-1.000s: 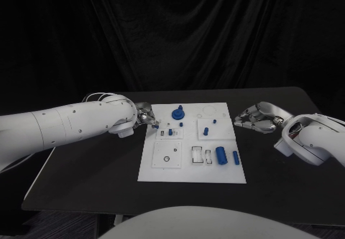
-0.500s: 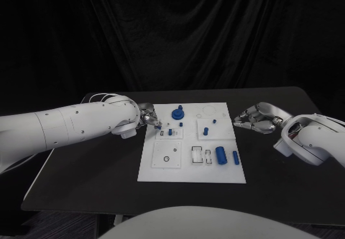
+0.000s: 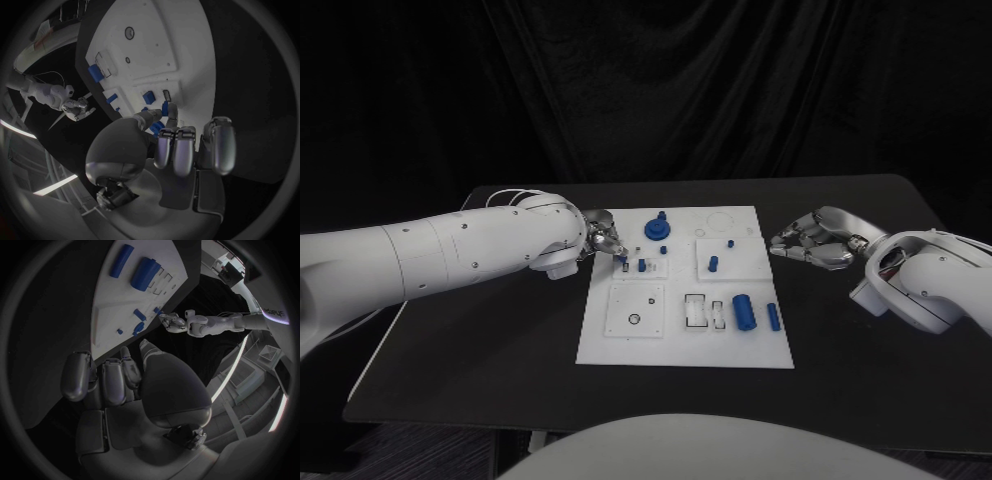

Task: Assemble the parts on the task board

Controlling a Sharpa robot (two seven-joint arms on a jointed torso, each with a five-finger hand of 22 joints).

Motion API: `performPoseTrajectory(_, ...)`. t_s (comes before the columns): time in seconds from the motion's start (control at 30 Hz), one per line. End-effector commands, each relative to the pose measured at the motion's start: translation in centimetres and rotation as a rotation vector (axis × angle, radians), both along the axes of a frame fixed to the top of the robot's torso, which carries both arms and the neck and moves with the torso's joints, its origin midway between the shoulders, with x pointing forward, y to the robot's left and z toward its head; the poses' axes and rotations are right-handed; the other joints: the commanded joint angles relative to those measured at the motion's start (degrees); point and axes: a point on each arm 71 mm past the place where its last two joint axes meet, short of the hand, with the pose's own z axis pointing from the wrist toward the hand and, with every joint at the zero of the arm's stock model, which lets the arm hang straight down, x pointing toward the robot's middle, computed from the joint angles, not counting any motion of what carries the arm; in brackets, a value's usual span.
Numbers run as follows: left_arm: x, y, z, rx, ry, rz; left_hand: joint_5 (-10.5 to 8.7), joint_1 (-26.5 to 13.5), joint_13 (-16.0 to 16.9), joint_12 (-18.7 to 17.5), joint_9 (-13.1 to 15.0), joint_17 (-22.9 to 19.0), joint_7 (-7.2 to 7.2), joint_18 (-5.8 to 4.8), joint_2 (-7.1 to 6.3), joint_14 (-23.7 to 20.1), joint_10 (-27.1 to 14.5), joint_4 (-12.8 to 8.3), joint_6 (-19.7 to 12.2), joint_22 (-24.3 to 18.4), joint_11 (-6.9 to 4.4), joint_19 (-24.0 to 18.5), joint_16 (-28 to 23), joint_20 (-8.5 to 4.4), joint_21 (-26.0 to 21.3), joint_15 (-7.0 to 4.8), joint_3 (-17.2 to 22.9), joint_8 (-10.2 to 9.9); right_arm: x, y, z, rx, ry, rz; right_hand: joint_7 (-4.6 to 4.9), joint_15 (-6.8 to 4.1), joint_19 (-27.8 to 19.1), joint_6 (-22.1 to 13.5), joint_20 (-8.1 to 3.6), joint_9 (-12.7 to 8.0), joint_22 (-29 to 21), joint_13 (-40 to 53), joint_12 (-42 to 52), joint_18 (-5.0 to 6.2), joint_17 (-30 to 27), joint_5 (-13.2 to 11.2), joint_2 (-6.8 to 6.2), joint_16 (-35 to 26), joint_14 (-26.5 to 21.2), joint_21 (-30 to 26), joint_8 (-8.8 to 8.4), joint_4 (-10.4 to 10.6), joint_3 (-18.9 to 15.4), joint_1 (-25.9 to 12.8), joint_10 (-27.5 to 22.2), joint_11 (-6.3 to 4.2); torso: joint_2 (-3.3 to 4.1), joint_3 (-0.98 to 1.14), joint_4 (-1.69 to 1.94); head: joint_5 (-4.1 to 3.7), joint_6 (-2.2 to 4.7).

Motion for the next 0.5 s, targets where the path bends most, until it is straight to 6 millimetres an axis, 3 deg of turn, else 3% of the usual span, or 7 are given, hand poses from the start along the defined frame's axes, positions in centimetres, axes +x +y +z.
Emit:
performPoseTrajectory(0.03,-0.18,-0.17,-0.22,0.001,0.023,-0.018,-0.16,-0.23,15.09,0.2,0.02,15.09,-0.84,0.53,0.35,6.06,6.03,-0.27,0.79,8.48,-0.49,-0.18,-0.29,-0.27,-0.25,-0.25,0.63,0.21,-0.11,-0.03,-0.23,-0.007,0.019,-0.006,0.15,0.2,-0.37,0.39,0.07,-0.07,8.96,-0.08,-0.41,0.51,1.89,0.29,0.17,-0.1,0.4,-0.16,-0.37,0.07,0.16,0.46,-0.34,0.09,-0.03,0.01,0.02,0.09,0.01)
performPoseTrajectory(0.5,-0.66,-0.11,-0.99,0.001,0.042,-0.02,-0.24,-0.35,15.09,0.2,-0.01,15.09,-0.83,0.59,0.4,6.06,6.03,-0.17,0.8,8.34,-0.48,-0.35,-0.29,-0.28,-0.49,-0.25,0.63,0.19,-0.14,-0.02,-0.36,-0.01,0.025,-0.006,0.15,0.2,-0.39,0.38,0.07,-0.08,8.95,-0.09,-0.42,0.52,1.87,0.3,0.17,-0.12,0.38,-0.21,-0.38,0.07,0.17,0.47,-0.35,0.09,-0.03,0.01,0.03,0.13,0.01)
